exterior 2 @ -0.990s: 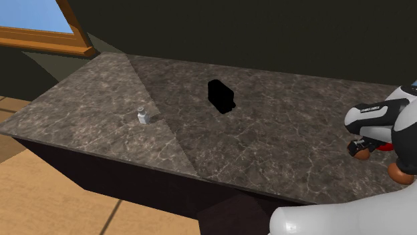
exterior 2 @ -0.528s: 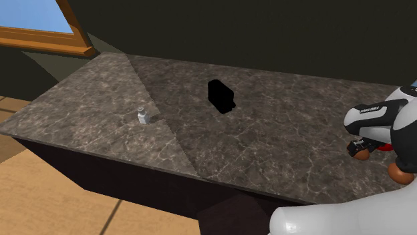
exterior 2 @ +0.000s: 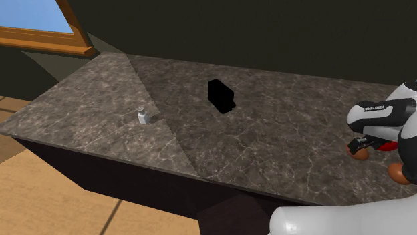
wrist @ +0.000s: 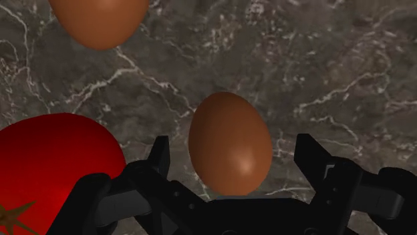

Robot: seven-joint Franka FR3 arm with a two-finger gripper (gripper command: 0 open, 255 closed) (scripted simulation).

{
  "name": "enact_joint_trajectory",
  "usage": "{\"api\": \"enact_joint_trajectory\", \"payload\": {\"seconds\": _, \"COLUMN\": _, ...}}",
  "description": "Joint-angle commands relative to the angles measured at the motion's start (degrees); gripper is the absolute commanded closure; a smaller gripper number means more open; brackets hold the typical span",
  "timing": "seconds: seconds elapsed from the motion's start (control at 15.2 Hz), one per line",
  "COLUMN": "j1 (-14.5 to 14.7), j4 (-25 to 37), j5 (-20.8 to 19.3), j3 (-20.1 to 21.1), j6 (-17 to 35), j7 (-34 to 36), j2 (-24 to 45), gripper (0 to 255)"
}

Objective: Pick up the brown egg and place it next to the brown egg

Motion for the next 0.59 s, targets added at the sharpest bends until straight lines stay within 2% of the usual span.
{"api": "enact_joint_trajectory", "payload": {"seconds": 0.0, "j1": -0.2, "j4": 0.9, "j5": -1.2, "j3": 1.3, "j6": -4.1, "j7": 1.2, "j2": -3.1, "gripper": 0}}
{"api": "enact_joint_trajectory", "payload": {"seconds": 0.07, "j1": -0.3, "j4": 1.4, "j5": -1.6, "j3": 1.9, "j6": -5.9, "j7": 1.5, "j2": -4.5, "gripper": 0}}
{"api": "enact_joint_trajectory", "payload": {"seconds": 0.53, "j1": -0.4, "j4": 1.4, "j5": -1.5, "j3": 1.9, "j6": -5.9, "j7": 1.5, "j2": -4.5, "gripper": 0}}
